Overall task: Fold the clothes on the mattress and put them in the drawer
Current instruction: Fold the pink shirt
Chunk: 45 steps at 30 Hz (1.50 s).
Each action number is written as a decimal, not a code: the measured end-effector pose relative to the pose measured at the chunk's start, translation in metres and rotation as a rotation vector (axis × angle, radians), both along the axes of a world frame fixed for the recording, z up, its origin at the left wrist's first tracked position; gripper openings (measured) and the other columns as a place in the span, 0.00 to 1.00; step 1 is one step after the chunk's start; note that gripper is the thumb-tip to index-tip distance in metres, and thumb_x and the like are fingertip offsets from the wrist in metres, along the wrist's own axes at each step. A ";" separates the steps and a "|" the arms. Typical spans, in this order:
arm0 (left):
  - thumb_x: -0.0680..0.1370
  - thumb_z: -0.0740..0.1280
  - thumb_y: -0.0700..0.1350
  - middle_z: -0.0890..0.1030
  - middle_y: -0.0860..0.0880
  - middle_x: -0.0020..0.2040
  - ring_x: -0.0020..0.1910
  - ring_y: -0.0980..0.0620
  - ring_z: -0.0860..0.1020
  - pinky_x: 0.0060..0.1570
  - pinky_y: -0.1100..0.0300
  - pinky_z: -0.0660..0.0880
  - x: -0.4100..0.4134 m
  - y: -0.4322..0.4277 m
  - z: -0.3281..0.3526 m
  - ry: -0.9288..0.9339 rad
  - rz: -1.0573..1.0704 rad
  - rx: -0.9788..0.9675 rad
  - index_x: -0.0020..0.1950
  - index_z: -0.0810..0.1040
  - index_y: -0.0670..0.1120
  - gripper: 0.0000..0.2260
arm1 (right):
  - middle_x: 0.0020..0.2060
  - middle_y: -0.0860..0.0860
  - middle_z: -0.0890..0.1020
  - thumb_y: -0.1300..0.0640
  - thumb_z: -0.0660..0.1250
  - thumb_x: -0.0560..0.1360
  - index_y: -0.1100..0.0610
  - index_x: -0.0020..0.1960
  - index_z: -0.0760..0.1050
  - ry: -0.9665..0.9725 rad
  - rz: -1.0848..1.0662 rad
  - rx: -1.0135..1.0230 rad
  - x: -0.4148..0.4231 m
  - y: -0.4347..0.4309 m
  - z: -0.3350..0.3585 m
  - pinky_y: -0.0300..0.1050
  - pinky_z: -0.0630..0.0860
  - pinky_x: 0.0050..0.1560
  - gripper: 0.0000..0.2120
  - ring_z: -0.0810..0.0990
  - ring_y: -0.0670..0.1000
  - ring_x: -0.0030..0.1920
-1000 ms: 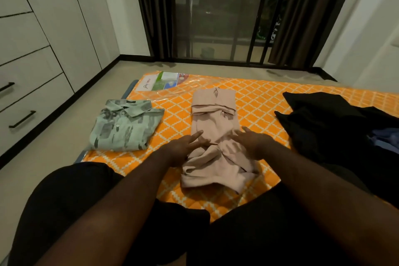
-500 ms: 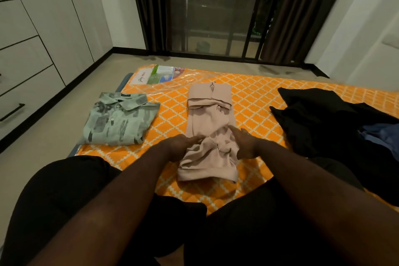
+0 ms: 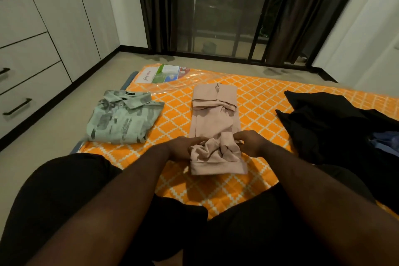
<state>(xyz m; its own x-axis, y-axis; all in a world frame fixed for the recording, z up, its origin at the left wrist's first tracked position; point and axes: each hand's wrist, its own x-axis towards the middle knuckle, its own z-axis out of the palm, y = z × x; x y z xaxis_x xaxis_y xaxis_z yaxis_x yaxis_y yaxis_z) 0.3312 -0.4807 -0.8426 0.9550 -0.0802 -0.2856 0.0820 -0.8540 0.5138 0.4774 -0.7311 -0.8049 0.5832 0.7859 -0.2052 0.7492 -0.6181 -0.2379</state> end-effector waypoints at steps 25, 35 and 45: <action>0.75 0.67 0.51 0.78 0.43 0.68 0.67 0.45 0.76 0.63 0.62 0.69 -0.015 -0.008 0.034 -0.367 0.188 -0.294 0.68 0.78 0.46 0.23 | 0.48 0.48 0.84 0.48 0.67 0.80 0.51 0.51 0.83 0.213 0.069 0.255 -0.009 0.001 0.021 0.57 0.77 0.54 0.09 0.80 0.51 0.48; 0.71 0.78 0.56 0.87 0.49 0.47 0.49 0.47 0.85 0.51 0.39 0.81 -0.011 -0.008 0.081 -0.558 0.565 -0.729 0.50 0.86 0.52 0.12 | 0.56 0.46 0.86 0.47 0.68 0.82 0.49 0.63 0.81 0.609 -0.175 0.832 -0.037 0.012 0.061 0.53 0.83 0.54 0.13 0.85 0.49 0.55; 0.77 0.73 0.44 0.86 0.40 0.54 0.52 0.40 0.84 0.51 0.48 0.81 -0.037 0.014 0.124 -0.358 0.419 -0.923 0.59 0.81 0.43 0.12 | 0.65 0.57 0.81 0.58 0.64 0.81 0.56 0.70 0.74 1.191 -0.077 0.809 -0.060 0.027 0.071 0.54 0.80 0.60 0.18 0.81 0.59 0.64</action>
